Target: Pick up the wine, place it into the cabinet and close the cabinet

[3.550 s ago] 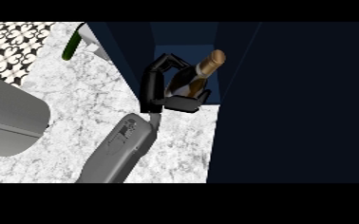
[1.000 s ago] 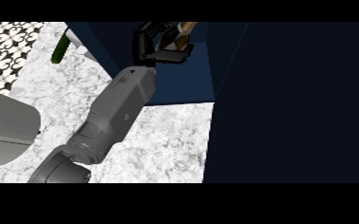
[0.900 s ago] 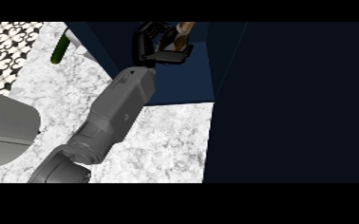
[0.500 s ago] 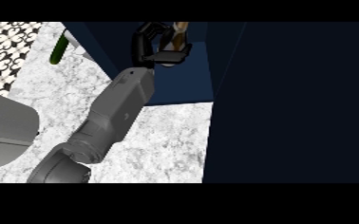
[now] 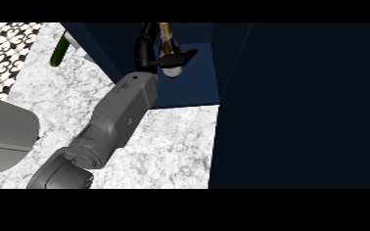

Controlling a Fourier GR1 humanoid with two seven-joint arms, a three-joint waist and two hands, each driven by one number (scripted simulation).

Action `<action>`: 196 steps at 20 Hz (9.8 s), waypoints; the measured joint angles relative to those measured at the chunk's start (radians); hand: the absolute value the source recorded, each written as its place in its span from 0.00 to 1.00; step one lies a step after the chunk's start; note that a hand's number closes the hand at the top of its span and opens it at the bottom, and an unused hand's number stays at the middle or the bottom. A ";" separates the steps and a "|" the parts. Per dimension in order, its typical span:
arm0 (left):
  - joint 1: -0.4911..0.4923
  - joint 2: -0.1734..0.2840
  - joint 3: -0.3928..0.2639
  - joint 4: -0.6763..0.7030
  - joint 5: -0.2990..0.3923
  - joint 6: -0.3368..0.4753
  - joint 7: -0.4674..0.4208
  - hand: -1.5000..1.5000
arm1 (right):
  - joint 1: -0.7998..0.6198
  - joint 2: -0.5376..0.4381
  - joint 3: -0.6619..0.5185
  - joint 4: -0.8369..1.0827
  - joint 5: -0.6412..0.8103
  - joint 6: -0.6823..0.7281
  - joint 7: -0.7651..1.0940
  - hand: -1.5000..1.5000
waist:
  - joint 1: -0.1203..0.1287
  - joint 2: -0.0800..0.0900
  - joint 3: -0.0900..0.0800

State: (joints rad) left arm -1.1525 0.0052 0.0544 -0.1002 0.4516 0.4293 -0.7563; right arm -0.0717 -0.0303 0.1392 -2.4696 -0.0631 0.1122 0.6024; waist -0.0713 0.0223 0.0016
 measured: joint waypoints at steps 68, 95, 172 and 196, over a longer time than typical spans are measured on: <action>0.472 -0.005 -0.540 -0.586 0.287 0.027 -0.022 0.00 | 0.015 0.005 0.027 -0.005 0.030 -0.035 0.010 0.00 | 0.052 -0.028 -0.002; 1.127 0.254 -0.851 -1.677 0.052 0.320 0.208 0.00 | 0.021 -0.010 0.035 -0.014 0.012 -0.017 0.064 1.00 | 0.074 -0.025 -0.001; 1.386 0.674 -0.119 -1.847 0.472 -0.363 0.393 0.00 | -1.032 0.021 0.479 0.804 -0.117 -0.658 0.034 1.00 | 0.112 -0.018 -0.004; 1.330 0.593 -0.101 -1.828 0.386 -0.353 0.450 0.00 | -1.161 0.011 0.236 1.364 -0.144 -0.323 -0.380 1.00 | 0.106 -0.056 -0.009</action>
State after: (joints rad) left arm 0.1774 0.5984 -0.0462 -1.9278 0.8380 0.0767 -0.3066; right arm -1.2329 -0.0194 0.3755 -1.1057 -0.2076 -0.2106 0.2223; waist 0.0348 -0.0335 -0.0078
